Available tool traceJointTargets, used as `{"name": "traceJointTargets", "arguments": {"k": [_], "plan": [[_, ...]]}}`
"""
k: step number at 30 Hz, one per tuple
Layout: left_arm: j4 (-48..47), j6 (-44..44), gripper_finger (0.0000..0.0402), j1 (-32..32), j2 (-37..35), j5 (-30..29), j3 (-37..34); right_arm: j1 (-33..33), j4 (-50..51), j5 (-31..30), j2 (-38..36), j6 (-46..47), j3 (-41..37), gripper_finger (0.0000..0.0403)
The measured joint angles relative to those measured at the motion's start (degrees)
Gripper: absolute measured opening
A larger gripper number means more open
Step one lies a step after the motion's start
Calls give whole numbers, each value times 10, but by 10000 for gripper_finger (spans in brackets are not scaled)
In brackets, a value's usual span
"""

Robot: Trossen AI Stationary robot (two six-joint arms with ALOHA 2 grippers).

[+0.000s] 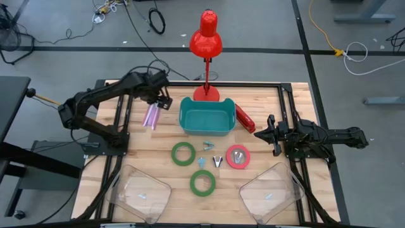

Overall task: Pick and place Stapler, Stapler remover, tape
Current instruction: Put the pink stapler in the blue bin

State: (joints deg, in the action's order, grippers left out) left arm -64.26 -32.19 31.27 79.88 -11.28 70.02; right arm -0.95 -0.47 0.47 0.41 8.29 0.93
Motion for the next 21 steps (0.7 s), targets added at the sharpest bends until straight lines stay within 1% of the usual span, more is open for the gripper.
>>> {"name": "traceJointTargets", "arguments": {"k": [3, 6, 10, 18, 21], "plan": [[8, 36, 238, -11, 0, -13, 28, 0, 0, 0, 0, 0, 0, 6], [38, 87, 239, -22, 0, -22, 42, 0, 0, 0, 0, 0, 0, 6], [93, 119, 241, -36, 0, -30, 44, 0, 0, 0, 0, 0, 0, 6], [170, 189, 239, -56, 0, -30, 44, 0, 0, 0, 0, 0, 0, 6], [200, 230, 240, -62, 0, -14, 44, 0, 0, 0, 0, 0, 0, 6]]}}
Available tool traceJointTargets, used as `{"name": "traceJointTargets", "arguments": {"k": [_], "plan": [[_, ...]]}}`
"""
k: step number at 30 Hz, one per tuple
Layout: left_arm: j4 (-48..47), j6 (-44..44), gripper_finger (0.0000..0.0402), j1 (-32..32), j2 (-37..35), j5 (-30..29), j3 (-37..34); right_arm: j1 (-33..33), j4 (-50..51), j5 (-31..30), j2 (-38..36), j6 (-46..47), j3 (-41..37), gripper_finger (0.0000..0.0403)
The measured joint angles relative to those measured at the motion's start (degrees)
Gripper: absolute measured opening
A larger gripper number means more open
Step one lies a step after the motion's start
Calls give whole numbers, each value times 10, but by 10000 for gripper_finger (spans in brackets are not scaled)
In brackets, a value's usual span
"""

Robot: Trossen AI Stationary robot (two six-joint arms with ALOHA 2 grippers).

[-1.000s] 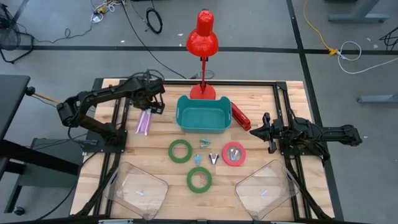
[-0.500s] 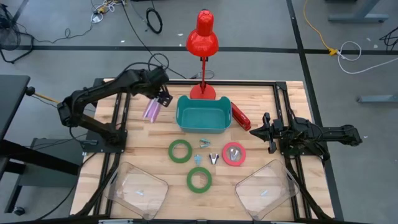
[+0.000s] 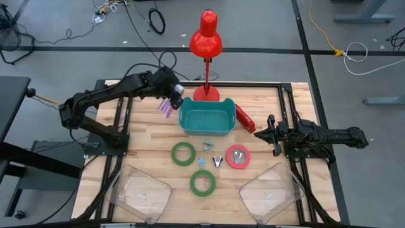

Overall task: Pick and place Stapler, Stapler remover, tape
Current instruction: Put the pink stapler in the blue bin

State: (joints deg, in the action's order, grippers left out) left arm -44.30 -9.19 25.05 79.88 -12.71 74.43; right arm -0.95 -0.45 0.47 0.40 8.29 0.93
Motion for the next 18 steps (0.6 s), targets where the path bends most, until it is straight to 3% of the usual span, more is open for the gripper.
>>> {"name": "traceJointTargets", "arguments": {"k": [12, 18], "plan": [[159, 119, 239, -31, 0, 96, 0, 0, 0, 0, 0, 0, 0, 6], [210, 148, 241, -46, 0, 102, 0, 0, 0, 0, 0, 0, 0, 6]]}}
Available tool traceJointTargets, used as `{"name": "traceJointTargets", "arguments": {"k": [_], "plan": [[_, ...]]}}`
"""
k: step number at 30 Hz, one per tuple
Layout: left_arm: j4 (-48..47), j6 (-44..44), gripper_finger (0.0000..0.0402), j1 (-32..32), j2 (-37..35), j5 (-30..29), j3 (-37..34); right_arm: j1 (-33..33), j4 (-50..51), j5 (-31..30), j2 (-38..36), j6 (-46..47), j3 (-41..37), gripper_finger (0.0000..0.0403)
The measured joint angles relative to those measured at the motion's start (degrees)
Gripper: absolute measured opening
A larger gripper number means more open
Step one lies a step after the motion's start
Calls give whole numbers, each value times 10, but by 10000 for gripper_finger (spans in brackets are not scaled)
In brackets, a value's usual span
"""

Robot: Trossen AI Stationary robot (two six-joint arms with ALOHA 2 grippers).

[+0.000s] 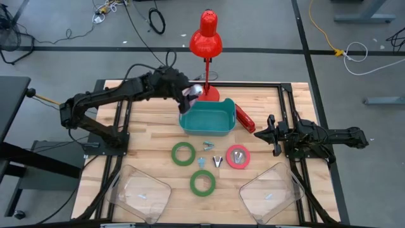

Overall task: Pick and place Stapler, Stapler remover, tape
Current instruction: Put the pink stapler in the blue bin

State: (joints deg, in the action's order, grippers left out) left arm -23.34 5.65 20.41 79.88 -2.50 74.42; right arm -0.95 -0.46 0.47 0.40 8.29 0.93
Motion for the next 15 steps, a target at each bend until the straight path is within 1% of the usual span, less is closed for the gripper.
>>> {"name": "traceJointTargets", "arguments": {"k": [6, 13, 15], "plan": [[15, 14, 239, -2, 14, 1, 0, 0, 0, 0, 0, 0, 0, 6], [24, 15, 240, -2, 54, 34, 0, 0, 0, 0, 0, 0, 0, 6], [14, 21, 239, -2, 69, 39, 14, 0, 0, 0, 0, 0, 0, 6]]}}
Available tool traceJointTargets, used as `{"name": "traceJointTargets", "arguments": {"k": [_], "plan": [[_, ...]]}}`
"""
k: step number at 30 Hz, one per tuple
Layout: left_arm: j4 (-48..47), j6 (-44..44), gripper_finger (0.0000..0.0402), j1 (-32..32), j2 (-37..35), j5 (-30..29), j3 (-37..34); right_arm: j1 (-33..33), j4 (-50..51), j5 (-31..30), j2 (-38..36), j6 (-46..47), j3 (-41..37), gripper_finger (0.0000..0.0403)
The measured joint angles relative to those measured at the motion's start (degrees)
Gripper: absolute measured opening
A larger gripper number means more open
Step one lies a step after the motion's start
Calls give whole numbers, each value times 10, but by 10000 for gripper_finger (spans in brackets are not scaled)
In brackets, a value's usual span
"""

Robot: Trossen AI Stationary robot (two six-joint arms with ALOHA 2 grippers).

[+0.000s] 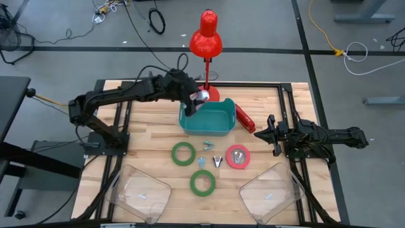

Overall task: Pick and place Stapler, Stapler remover, tape
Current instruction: Put the pink stapler in the blue bin

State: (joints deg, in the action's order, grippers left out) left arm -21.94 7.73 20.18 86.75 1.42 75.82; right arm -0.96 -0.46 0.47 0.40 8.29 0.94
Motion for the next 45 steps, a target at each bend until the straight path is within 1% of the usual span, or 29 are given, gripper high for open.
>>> {"name": "traceJointTargets", "arguments": {"k": [11, 17, 25, 32, 38, 45], "plan": [[-103, 87, 240, 2, 105, 5, 167, 0, 0, 0, 0, 0, 0, 6], [-140, 112, 241, 2, 155, 10, 220, 0, 0, 0, 0, 0, 0, 6], [-149, 105, 242, -5, 165, 12, 225, 0, 0, 0, 0, 0, 0, 6], [-195, 83, 242, -12, 165, -2, 225, 0, 0, 0, 0, 0, 0, 6], [-214, 79, 242, -12, 142, -31, 225, 0, 0, 0, 0, 0, 0, 6], [-218, 72, 243, -12, 119, -32, 223, 0, 0, 0, 0, 0, 0, 6]]}}
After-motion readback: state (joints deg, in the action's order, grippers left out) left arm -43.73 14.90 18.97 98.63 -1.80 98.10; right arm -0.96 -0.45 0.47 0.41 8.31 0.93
